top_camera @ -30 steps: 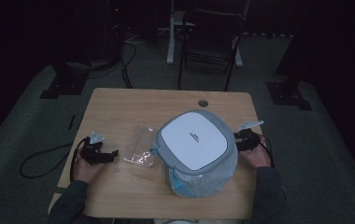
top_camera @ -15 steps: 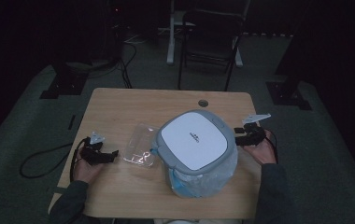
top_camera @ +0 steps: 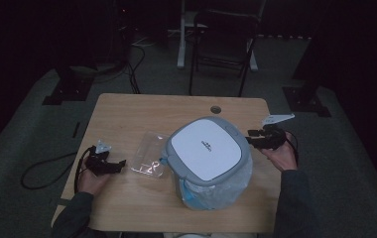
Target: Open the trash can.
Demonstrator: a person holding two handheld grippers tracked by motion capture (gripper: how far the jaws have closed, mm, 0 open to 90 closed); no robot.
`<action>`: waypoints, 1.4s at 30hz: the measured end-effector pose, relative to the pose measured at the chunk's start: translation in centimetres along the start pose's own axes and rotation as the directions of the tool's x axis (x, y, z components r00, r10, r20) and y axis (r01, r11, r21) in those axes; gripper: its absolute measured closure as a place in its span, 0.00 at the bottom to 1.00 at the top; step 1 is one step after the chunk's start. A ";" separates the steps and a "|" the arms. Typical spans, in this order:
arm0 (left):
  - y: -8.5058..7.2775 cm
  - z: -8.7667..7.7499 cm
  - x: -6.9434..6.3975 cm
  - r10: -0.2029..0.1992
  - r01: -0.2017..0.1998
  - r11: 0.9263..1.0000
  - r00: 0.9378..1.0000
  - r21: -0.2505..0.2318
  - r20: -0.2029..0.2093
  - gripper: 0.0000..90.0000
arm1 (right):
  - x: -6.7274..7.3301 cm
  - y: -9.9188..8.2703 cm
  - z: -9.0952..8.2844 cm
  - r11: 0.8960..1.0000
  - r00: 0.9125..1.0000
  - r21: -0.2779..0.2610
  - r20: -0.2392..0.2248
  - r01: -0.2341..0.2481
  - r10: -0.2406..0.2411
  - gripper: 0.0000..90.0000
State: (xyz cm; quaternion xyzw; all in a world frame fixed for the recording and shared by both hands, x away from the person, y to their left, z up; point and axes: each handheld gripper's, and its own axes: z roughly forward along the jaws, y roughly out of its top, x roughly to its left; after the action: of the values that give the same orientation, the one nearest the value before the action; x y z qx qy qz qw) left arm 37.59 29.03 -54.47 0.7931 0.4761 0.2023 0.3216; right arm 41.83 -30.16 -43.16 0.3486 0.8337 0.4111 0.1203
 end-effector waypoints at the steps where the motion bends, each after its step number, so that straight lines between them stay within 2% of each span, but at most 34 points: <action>1: 0.0 0.0 0.0 0.000 0.000 1.000 1.000 0.001 -0.001 0.13 | 0.0 0.1 -0.1 1.000 1.000 -0.005 -0.005 0.004 -0.004 0.62; 6: 0.0 0.0 0.0 0.000 0.000 1.000 1.000 0.001 -0.001 0.13 | 0.2 0.7 -1.0 1.000 1.000 -0.016 -0.013 0.018 -0.019 0.65; 12: 0.0 0.0 0.0 0.001 -0.001 1.000 1.000 0.000 0.001 0.13 | 0.4 1.1 -1.5 1.000 1.000 -0.011 -0.009 0.012 -0.012 0.70; 15: 0.0 0.0 0.0 0.002 -0.002 1.000 1.000 0.001 0.001 0.13 | 0.6 1.3 -1.9 1.000 1.000 -0.023 -0.019 0.009 -0.009 0.80; 18: 0.0 0.0 0.0 0.002 -0.002 1.000 1.000 0.001 0.001 0.13 | 0.7 1.5 -2.3 0.999 0.999 -0.029 -0.035 0.024 -0.025 0.96; 20: 0.0 0.0 0.0 0.002 -0.002 1.000 1.000 0.001 0.001 0.13 | 0.9 1.6 -2.5 0.999 0.999 -0.031 -0.037 0.030 -0.032 1.00; 30: 0.0 0.0 0.0 0.004 -0.004 1.000 1.000 0.001 0.001 0.13 | 1.7 2.5 -3.1 0.998 0.997 -0.033 -0.051 0.057 -0.059 1.00; 32: 0.0 0.0 0.0 0.004 -0.004 1.000 1.000 0.001 0.002 0.13 | 1.7 2.6 -3.2 0.998 0.996 -0.046 -0.064 0.053 -0.056 0.99; 33: 0.0 0.0 0.0 0.004 -0.004 1.000 1.000 0.001 0.001 0.13 | 1.7 2.7 -3.3 0.997 0.996 -0.055 -0.072 0.049 -0.052 0.94; 38: 0.0 0.0 0.0 0.004 -0.004 1.000 1.000 0.001 0.001 0.13 | 2.0 3.1 -3.8 0.996 0.992 -0.081 -0.111 0.045 -0.054 0.80; 42: 0.0 0.0 0.0 0.004 -0.004 1.000 1.000 0.001 0.002 0.13 | 2.3 3.5 -4.2 0.993 0.988 -0.104 -0.139 0.050 -0.064 0.77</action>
State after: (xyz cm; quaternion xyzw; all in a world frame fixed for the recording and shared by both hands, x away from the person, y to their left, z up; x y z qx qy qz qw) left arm 37.52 29.01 -54.47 0.7944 0.4743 0.2019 0.3213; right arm 39.80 -29.70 -37.64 0.2880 0.8281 0.4726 0.0895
